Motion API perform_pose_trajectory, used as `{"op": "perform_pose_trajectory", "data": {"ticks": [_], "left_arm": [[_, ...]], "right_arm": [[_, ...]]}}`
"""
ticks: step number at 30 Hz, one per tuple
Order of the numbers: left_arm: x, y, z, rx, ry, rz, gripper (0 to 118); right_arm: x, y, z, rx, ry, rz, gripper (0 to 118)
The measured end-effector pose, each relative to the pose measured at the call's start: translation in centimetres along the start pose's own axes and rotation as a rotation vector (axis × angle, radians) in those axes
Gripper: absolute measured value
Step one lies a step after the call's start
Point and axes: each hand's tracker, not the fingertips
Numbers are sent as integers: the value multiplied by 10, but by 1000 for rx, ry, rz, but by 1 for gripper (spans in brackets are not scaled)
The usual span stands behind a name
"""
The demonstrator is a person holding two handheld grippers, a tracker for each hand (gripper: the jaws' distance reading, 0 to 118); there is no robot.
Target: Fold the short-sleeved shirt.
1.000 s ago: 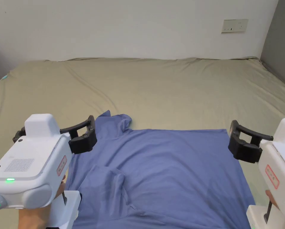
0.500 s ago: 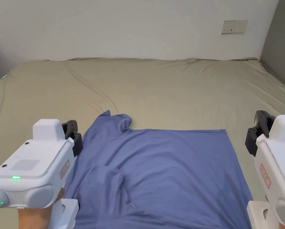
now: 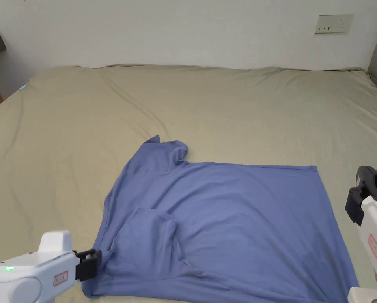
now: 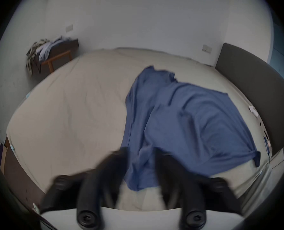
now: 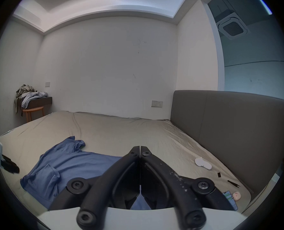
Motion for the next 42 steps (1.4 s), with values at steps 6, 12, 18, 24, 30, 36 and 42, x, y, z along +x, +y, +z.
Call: {"op": "perform_pose_trajectory", "data": {"ticks": [6, 12, 18, 24, 30, 36, 42], "left_arm": [[1, -21, -36, -57, 11, 34, 101], [16, -42, -52, -89, 2, -38, 6], [13, -36, -38, -44, 2, 2, 3], [14, -31, -26, -16, -12, 12, 3], [14, -28, -24, -6, -14, 12, 3], [14, -27, -23, 8, -6, 31, 3], [15, -5, -7, 106, -21, 72, 3]], "right_arm": [[3, -15, 0, -50, -8, 1, 2], [14, -37, 2, -131, -30, -6, 3], [42, -100, -3, -441, -39, -73, 77], [49, -181, -4, -695, 7, -135, 108], [44, -215, -4, -793, 10, -96, 103], [50, -215, 0, -766, -1, -130, 11], [58, -163, -9, -600, 27, -86, 10]]}}
